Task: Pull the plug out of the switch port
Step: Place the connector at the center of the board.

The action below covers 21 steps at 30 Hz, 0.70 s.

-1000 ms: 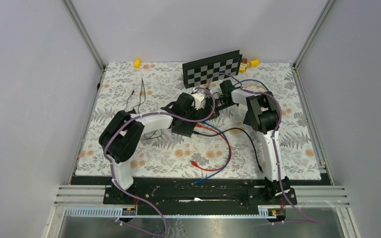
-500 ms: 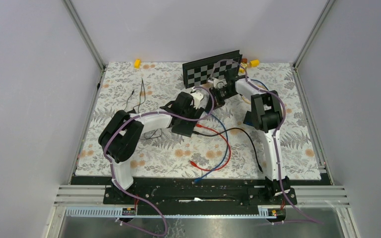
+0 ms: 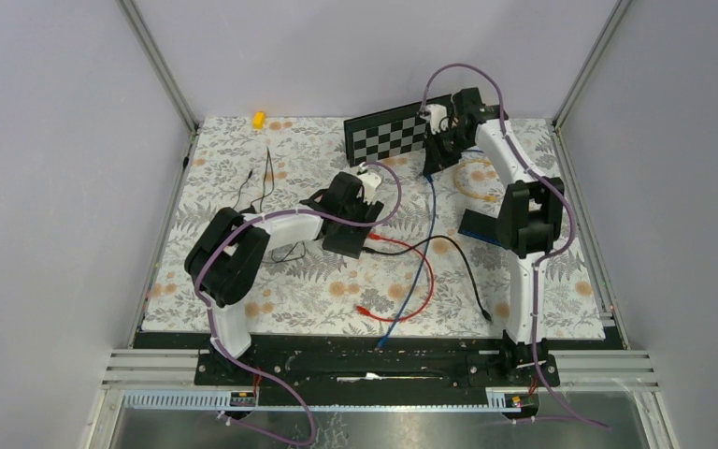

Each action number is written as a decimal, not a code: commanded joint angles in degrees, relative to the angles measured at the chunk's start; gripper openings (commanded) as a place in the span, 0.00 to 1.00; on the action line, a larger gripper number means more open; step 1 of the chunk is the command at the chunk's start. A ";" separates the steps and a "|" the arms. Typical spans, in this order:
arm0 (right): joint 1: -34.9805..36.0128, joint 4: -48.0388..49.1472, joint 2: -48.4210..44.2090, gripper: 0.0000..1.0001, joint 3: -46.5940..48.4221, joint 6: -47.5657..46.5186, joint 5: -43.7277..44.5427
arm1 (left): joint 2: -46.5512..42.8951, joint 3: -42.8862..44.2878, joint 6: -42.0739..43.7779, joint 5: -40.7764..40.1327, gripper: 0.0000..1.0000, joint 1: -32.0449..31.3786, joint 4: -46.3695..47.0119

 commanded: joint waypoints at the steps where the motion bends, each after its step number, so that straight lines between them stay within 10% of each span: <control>1: 0.06 0.47 -8.90 0.00 5.28 -3.00 12.35 | -0.47 -0.19 -0.31 -1.11 0.79 2.13 -5.51; 21: -2.88 5.00 -11.54 0.00 21.72 7.93 8.45 | -5.61 0.65 -0.31 4.41 0.99 3.90 -5.15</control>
